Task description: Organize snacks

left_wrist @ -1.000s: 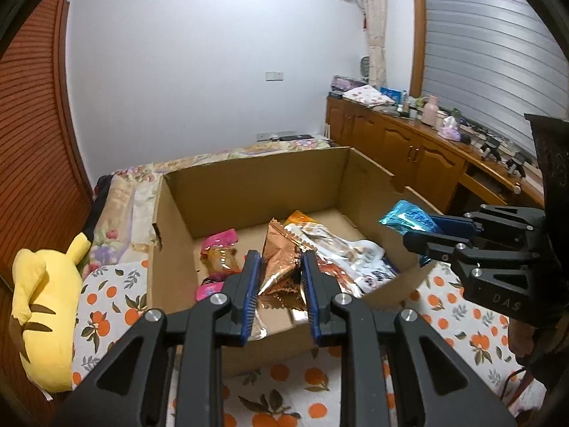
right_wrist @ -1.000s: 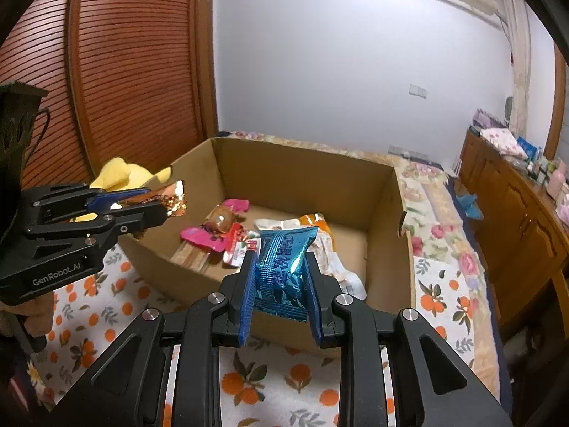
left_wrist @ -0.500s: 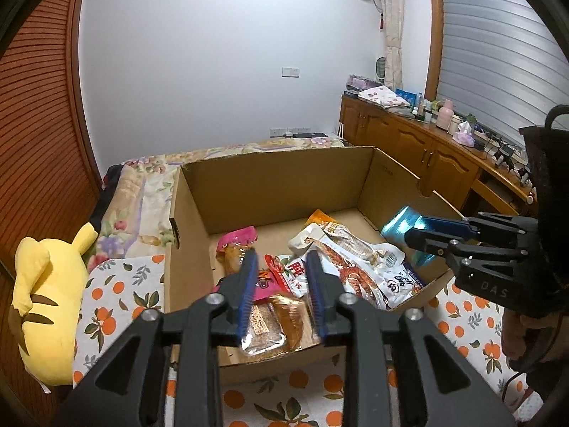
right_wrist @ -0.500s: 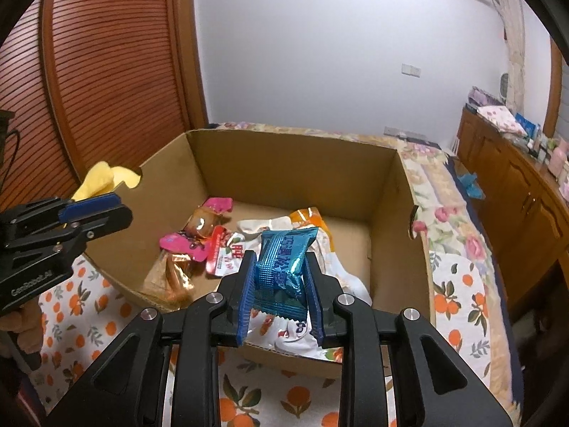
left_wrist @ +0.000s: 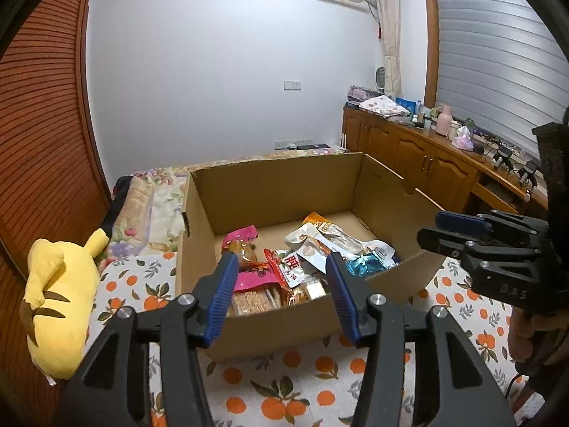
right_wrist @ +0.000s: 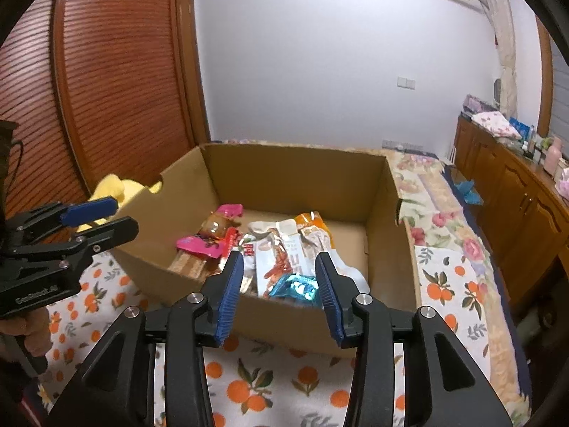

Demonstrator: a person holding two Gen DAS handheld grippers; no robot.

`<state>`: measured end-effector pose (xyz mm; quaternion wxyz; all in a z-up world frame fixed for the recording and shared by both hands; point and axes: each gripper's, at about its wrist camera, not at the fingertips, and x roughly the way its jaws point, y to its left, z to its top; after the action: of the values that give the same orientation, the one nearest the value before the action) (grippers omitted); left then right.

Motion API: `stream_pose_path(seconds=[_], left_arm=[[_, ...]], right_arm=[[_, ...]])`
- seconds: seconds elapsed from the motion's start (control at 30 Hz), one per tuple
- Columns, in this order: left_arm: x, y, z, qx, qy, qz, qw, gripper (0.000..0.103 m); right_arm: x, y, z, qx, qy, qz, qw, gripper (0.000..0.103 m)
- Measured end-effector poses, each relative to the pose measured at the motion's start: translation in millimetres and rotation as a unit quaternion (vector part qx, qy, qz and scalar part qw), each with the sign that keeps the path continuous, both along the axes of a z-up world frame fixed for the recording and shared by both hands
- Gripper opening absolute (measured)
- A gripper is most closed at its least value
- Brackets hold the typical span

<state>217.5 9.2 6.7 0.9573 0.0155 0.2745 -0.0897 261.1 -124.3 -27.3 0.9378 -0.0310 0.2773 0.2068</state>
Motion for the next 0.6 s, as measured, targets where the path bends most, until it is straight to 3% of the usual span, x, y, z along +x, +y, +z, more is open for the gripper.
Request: stream_pose_path(seconds=[0.17, 0.47, 0.6], left_arm=[[-25, -2, 6, -0.004, -0.024, -0.001, 0.9997, 0.071], [-56, -12, 8, -0.009, -0.032, -0.003, 0.9994, 0.073], [-65, -18, 10, -0.006, -0.039, 0.001, 0.9992, 0.079]], right_arm=[[-25, -7, 6, 0.012, -0.018, -0.005, 1.0, 0.048], [-59, -15, 4, 0.023, -0.035, -0.012, 0.999, 0.05], [-68, -22, 4, 0.029, -0.041, -0.02, 0.999, 0.052]])
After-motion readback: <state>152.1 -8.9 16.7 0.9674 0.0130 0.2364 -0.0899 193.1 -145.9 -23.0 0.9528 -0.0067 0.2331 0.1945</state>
